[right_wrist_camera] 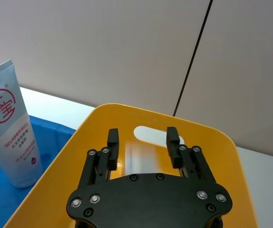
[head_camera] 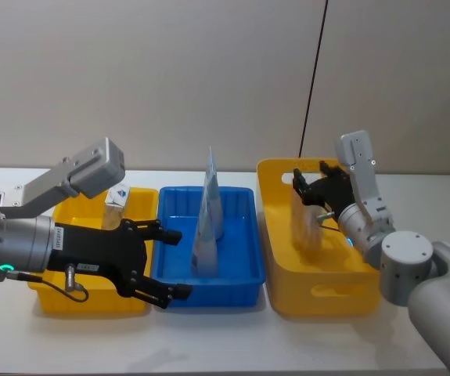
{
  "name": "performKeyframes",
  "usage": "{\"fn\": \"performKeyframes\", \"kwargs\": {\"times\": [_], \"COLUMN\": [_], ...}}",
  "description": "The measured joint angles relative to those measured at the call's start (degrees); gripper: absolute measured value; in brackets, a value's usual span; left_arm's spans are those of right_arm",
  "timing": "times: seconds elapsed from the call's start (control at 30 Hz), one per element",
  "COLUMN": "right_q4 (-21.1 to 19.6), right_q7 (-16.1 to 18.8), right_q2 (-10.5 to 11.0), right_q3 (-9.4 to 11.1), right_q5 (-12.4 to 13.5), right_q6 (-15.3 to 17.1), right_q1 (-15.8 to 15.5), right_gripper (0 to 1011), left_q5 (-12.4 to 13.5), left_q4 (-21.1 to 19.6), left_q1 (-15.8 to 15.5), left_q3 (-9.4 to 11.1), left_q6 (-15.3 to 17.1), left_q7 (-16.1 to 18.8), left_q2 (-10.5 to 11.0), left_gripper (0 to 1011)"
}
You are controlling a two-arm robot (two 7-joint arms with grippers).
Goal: Bimanual collaborative sorting of washing and personal care products
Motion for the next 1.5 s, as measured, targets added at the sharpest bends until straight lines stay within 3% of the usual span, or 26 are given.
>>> {"fn": "performKeyframes", "kwargs": {"times": [0.2, 0.5, 0.73, 1.13, 1.17, 1.37, 1.5], "right_q4": [0.5, -0.3, -5.0, -24.5, -27.8, -38.5, -43.1], "right_q7": [-0.9, -1.4, -0.9, 1.6, 1.7, 1.8, 1.3], "right_q2": [-0.3, -0.4, 0.5, 4.7, 5.4, 7.4, 8.2], "right_q3": [0.2, 0.9, 1.6, 3.7, 4.1, 5.5, 6.1], "right_q5": [-0.5, -0.7, -0.2, 3.3, 3.8, 5.8, 6.6], "right_q6": [-0.5, -0.8, 0.5, 6.9, 7.8, 11.7, 13.4], "right_q1": [0.2, 0.1, -2.0, -11.7, -13.5, -19.7, -22.6], "right_gripper": [763, 1000, 1004, 1004, 1004, 1004, 1004], "left_q5": [0.0, 0.0, 0.0, 0.0, 0.0, 0.0, 0.0], "left_q4": [0.0, 0.0, 0.0, 0.0, 0.0, 0.0, 0.0], "left_q1": [0.0, 0.0, 0.0, 0.0, 0.0, 0.0, 0.0], "left_q3": [0.0, 0.0, 0.0, 0.0, 0.0, 0.0, 0.0], "left_q6": [0.0, 0.0, 0.0, 0.0, 0.0, 0.0, 0.0], "left_q7": [0.0, 0.0, 0.0, 0.0, 0.0, 0.0, 0.0], "left_q2": [0.0, 0.0, 0.0, 0.0, 0.0, 0.0, 0.0], "left_gripper": [1001, 1001, 1001, 1001, 1001, 1001, 1001]}}
